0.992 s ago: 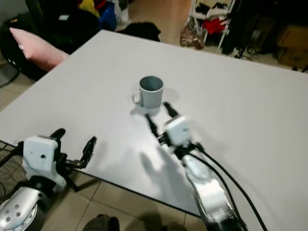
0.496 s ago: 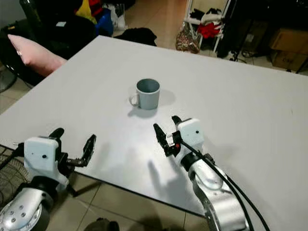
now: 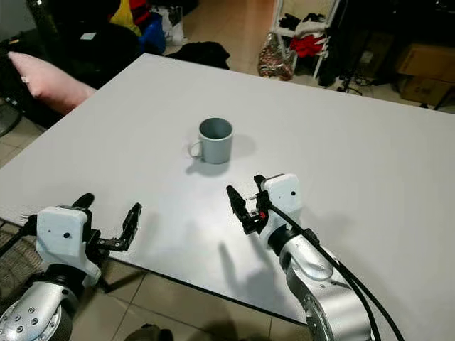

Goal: Setting the table

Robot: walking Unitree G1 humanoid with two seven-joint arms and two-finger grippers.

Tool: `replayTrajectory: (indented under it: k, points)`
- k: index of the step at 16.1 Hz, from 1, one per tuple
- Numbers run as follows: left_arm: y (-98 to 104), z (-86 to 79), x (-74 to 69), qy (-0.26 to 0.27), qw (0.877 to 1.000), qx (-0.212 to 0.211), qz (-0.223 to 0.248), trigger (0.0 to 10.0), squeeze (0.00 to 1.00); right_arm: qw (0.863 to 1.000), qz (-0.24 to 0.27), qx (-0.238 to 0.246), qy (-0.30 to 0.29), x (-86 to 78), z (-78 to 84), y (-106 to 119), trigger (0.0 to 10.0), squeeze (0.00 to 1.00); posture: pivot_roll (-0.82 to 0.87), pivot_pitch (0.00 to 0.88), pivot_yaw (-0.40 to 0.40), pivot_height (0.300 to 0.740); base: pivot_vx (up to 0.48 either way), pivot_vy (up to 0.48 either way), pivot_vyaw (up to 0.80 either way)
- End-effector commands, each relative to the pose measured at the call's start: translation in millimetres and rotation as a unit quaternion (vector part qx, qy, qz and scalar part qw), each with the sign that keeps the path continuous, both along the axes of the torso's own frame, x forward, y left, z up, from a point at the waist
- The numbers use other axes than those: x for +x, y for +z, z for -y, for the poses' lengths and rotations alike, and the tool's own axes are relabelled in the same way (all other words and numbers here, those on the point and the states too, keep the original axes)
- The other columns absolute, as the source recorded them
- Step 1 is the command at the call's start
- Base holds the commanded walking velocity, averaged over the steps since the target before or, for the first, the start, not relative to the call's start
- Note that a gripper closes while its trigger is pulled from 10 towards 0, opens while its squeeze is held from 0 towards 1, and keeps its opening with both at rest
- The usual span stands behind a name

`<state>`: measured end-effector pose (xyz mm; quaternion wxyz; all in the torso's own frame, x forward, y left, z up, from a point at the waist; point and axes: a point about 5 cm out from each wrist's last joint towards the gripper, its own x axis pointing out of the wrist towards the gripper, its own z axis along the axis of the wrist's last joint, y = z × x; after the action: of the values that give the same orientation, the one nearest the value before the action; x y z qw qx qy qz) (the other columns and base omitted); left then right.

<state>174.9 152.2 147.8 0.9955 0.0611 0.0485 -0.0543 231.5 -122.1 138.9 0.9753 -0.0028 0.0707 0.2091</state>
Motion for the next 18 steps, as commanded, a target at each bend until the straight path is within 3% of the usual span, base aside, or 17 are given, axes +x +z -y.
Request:
replayTrajectory:
  k: [1, 11, 18]
  points:
    - [3.3, -2.0, -0.7, 0.002, 1.000, 0.006, 0.010, 10.0, 0.00, 1.000, 0.004, -0.008, -0.014, -1.6, 4.6, 3.9, 10.0, 0.00, -0.01, 0.048, 0.025, 0.740, 0.000, -0.240, 0.00]
    - [5.7, -4.8, 0.9, 0.001, 1.000, 0.014, 0.017, 10.0, 0.00, 0.999, -0.022, 0.001, -0.029, -8.6, 8.2, 7.2, 10.0, 0.00, -0.02, 0.053, 0.026, 0.740, 0.000, 0.000, 0.00]
    - [5.6, -3.6, 1.8, -0.004, 1.000, 0.015, 0.018, 10.0, 0.00, 0.999, -0.030, 0.004, -0.031, -11.5, 8.2, 8.1, 10.0, 0.00, -0.02, 0.050, 0.024, 0.740, 0.000, -0.284, 0.00]
